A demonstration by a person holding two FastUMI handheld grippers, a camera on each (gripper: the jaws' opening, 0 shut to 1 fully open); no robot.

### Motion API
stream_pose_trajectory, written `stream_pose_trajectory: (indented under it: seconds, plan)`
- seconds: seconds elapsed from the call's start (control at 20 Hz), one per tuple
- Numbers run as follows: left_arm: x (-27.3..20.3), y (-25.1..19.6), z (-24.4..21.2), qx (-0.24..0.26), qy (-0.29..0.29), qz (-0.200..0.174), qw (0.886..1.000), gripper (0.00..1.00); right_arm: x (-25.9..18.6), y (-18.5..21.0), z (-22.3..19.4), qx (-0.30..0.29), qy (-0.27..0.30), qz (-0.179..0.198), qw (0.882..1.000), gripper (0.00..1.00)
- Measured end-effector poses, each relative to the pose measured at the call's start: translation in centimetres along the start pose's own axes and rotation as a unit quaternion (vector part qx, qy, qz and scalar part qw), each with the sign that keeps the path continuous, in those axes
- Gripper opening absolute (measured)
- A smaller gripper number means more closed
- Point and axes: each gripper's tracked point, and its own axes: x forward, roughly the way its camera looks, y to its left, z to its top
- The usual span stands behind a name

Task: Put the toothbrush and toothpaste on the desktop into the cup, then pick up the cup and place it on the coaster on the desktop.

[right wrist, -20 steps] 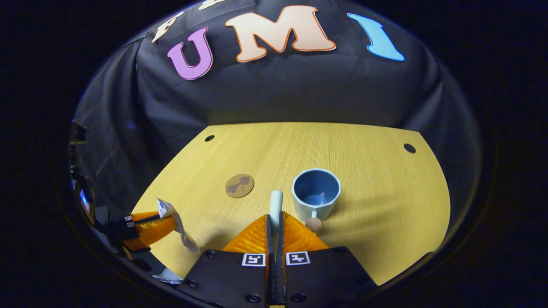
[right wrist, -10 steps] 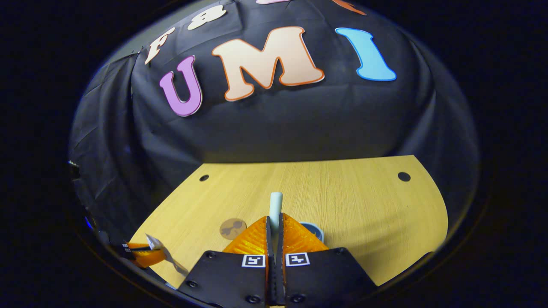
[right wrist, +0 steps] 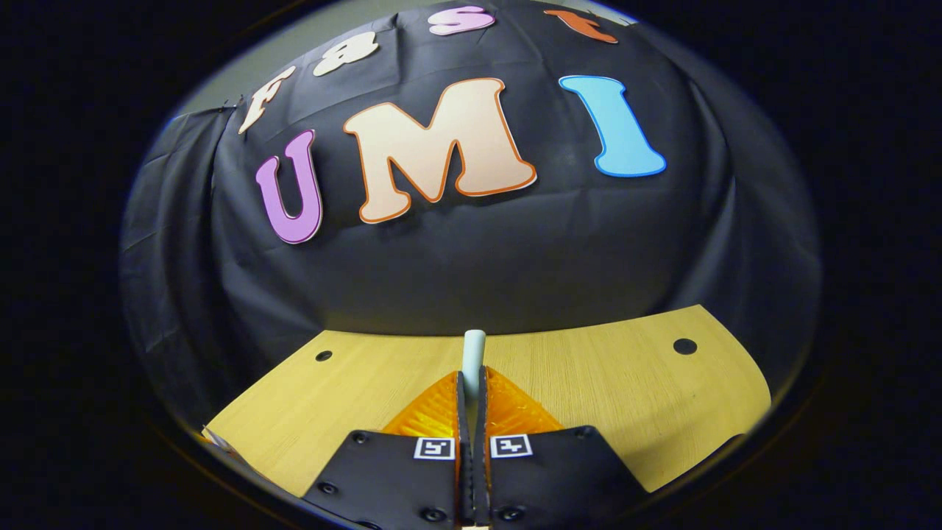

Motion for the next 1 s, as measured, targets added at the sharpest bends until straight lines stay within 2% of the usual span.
stream_pose_trajectory:
  seconds: [0.3,0.4,0.45,0.5,0.6,0.85,0.9,1.0]
  plan:
    - [-0.3,-0.3,0.4,-0.004,-0.003,0.003,1.000,0.00,1.1,-1.0,-0.7,-0.019,-0.013,-0.016,1.000,0.04]
    - [-0.2,-0.5,0.9,-0.002,-0.008,0.001,1.000,0.00,0.6,-1.0,-1.5,-0.016,-0.007,-0.016,1.000,0.08]
    - [-0.2,-0.6,1.0,-0.001,-0.009,-0.002,1.000,0.00,0.4,-1.2,-1.6,-0.014,-0.005,-0.018,1.000,0.13]
    - [-0.2,-0.9,1.1,0.000,-0.009,-0.005,1.000,0.00,0.1,-1.4,-1.8,-0.013,-0.004,-0.020,1.000,0.10]
    - [-0.3,-1.3,1.3,0.002,-0.010,-0.010,1.000,0.00,-0.6,-1.7,-2.0,-0.008,-0.002,-0.021,1.000,0.32]
    - [0.3,-2.9,2.4,0.013,-0.015,-0.032,0.999,0.00,-3.0,-2.1,-1.6,-0.010,-0.015,-0.019,1.000,1.00]
    - [0.5,-3.3,2.8,0.015,-0.016,-0.038,0.999,0.00,-3.6,-2.3,-1.6,-0.013,-0.015,-0.019,1.000,0.96]
    - [1.0,-4.6,3.6,0.021,-0.022,-0.053,0.998,0.00,-4.7,-2.7,-1.7,-0.018,-0.014,-0.019,1.000,0.99]
